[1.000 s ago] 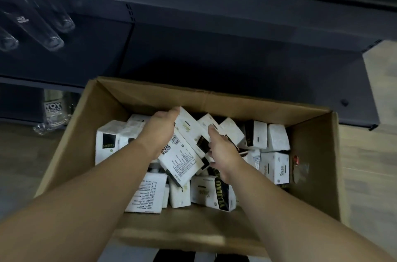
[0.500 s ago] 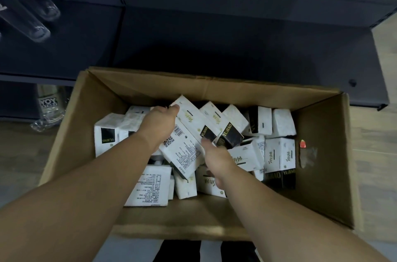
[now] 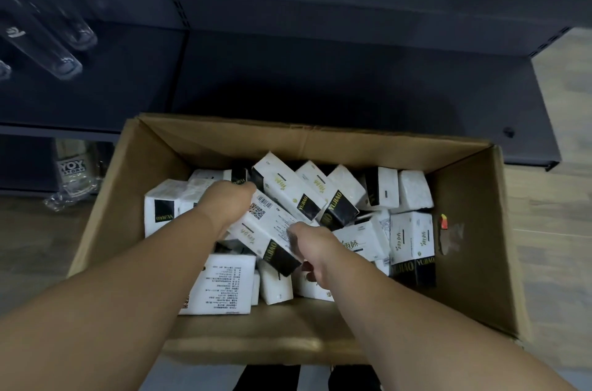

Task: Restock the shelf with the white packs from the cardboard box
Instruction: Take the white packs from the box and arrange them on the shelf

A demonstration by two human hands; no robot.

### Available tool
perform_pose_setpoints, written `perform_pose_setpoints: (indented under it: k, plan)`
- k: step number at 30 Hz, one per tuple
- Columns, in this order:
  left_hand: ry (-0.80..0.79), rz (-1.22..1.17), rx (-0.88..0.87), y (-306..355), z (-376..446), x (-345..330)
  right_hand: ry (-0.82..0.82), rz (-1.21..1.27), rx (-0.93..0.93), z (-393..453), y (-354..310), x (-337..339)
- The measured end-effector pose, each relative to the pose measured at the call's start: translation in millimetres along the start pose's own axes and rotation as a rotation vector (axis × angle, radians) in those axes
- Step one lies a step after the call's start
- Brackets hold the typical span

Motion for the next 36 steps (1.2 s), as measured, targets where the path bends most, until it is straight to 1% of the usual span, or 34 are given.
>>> perform_pose_setpoints:
  k: [2,6,10,17,23,26,31,36]
  plan:
    - [0.015,-0.007,-0.012,4.2,-3.1,3.0,0.040,0.029,0.030,-9.1,-5.3,2.3]
    - [0.027,-0.059,-0.012,14.7,-12.1,7.5,0.081,0.173,0.094,-20.3,-18.4,8.2]
    - [-0.012,-0.129,-0.025,26.7,-23.3,10.1,0.131,0.223,0.177,-32.2,-25.6,20.1]
    - [-0.053,-0.199,-0.115,53.6,-52.8,4.2,0.240,0.294,0.399,-69.0,-38.7,52.8]
    - [-0.020,-0.286,-0.201,86.6,-84.9,-10.6,0.355,0.228,0.589,-99.1,-51.1,80.1]
    - [-0.005,-0.325,-0.238,103.1,-104.6,-21.3,0.399,0.238,0.699,-111.5,-55.2,94.1]
    - [0.076,-0.346,-0.353,125.6,-141.8,-41.2,0.389,0.241,0.840,-136.8,-48.3,133.2]
    - [0.100,-0.358,-0.432,143.2,-184.7,-71.2,0.408,0.250,0.927,-159.4,-32.1,180.7]
Point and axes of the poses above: each hand's wrist, its own z-axis towards the middle knuckle, its own x-axis out of the back of the hand, y = z × x, the point moved 1 cm from there along z, towards the middle knuckle, and after that the axes turned 2 degrees about -y, right-handed, at the moved point
